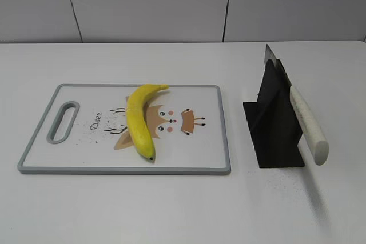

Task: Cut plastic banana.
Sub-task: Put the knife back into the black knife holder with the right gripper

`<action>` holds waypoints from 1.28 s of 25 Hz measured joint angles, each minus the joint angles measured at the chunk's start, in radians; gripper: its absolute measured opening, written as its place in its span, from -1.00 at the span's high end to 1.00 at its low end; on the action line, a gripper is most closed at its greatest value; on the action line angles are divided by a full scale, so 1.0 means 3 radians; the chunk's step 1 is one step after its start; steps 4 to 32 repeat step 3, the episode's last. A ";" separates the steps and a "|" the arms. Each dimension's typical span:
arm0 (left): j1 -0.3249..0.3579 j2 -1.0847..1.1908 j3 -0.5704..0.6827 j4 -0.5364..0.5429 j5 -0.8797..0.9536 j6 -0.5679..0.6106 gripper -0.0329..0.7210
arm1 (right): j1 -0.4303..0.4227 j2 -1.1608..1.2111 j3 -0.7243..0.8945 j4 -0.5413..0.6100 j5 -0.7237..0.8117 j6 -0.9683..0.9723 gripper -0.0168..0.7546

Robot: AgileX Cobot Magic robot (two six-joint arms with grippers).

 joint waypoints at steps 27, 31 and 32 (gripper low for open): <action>0.0000 0.0000 0.0000 0.0000 0.0000 0.0000 -0.50 | 0.0000 0.0000 0.0000 0.0000 0.0000 0.0000 -0.47; 0.0000 0.0000 0.0000 0.0000 0.0000 0.0000 -0.50 | 0.0000 0.0000 0.0000 0.0000 0.0000 0.0000 -0.47; 0.0000 0.0000 0.0000 0.0000 0.0000 0.0000 -0.50 | 0.0000 0.0000 0.0000 0.0000 0.0000 0.0000 -0.47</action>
